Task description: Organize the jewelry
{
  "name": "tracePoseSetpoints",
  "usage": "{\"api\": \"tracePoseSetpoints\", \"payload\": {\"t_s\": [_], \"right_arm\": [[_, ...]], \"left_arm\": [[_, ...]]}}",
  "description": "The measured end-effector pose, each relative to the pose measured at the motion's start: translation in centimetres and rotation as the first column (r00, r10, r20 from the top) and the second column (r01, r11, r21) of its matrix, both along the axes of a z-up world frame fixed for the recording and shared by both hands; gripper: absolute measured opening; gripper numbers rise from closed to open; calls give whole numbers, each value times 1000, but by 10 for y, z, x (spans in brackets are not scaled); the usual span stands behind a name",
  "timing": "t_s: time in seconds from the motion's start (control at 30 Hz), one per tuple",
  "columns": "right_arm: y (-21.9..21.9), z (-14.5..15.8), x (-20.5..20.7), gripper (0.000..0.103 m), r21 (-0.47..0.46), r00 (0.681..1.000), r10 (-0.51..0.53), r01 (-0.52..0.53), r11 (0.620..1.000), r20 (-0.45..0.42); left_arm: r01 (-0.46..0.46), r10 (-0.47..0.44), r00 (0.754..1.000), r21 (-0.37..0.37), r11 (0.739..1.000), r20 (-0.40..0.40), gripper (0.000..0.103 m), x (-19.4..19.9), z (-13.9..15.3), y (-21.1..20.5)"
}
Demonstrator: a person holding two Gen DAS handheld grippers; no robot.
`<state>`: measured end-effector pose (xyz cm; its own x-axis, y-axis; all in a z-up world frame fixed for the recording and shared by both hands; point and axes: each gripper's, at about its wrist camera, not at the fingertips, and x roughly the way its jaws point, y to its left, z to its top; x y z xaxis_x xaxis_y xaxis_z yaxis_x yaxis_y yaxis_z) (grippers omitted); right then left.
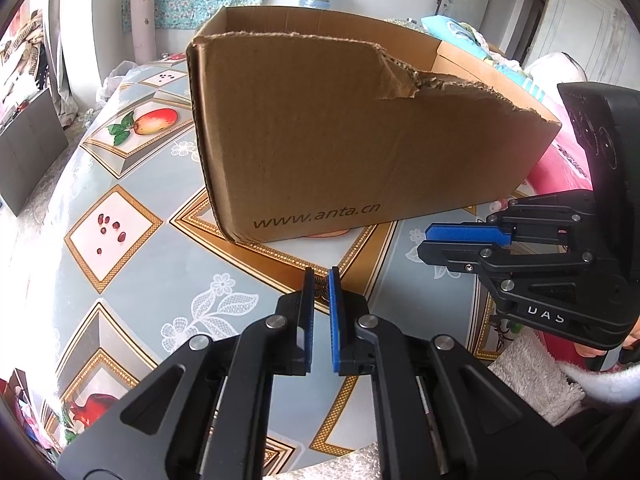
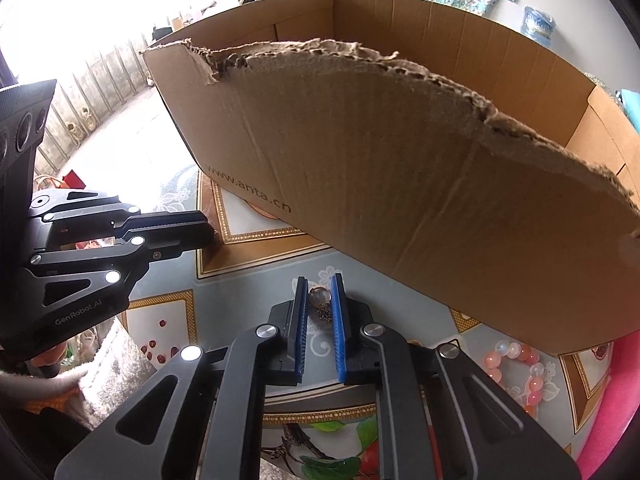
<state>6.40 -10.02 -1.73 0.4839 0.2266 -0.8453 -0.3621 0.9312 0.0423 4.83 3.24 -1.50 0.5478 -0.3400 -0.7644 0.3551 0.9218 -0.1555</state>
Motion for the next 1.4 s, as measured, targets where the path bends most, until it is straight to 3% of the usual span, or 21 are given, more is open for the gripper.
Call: {"api": "tracePoseSetpoints", "payload": {"t_s": [0.03, 0.4, 0.6, 0.8, 0.9, 1.07, 1.27, 1.4], "right_arm": [[0, 1, -1, 1, 6, 1000, 2, -2, 1000, 0], [-13, 17, -24, 1, 48, 998, 12, -15, 999, 66], [-21, 14, -31, 1, 68, 999, 1, -5, 998, 54], [-23, 21, -42, 1, 131, 996, 50, -58, 990, 69], [-21, 19, -43, 1, 115, 996, 60, -67, 991, 59], [-19, 10, -30, 30, 64, 999, -6, 3, 998, 40], [-18, -7, -20, 29, -7, 999, -46, 46, 999, 5], [-15, -14, -15, 19, -12, 999, -49, 49, 999, 1]], "left_arm": [[0, 0, 1000, 2, 1000, 1, 6, -1, 0, 0], [-4, 3, 999, 12, 1000, 36, 6, -12, 11, 3], [-7, 7, 999, 14, 1000, 42, 6, -17, 12, 3], [-3, 3, 999, 16, 1000, 47, 6, -18, 13, 4], [-7, 6, 999, 10, 1000, 41, 6, -16, 12, 6], [-9, 8, 999, 5, 1000, 31, 6, -15, 10, 7], [-20, 20, 1000, -1, 1000, 19, 6, -12, 8, 11], [-22, 22, 1000, -3, 1000, 15, 6, -11, 7, 12]]}}
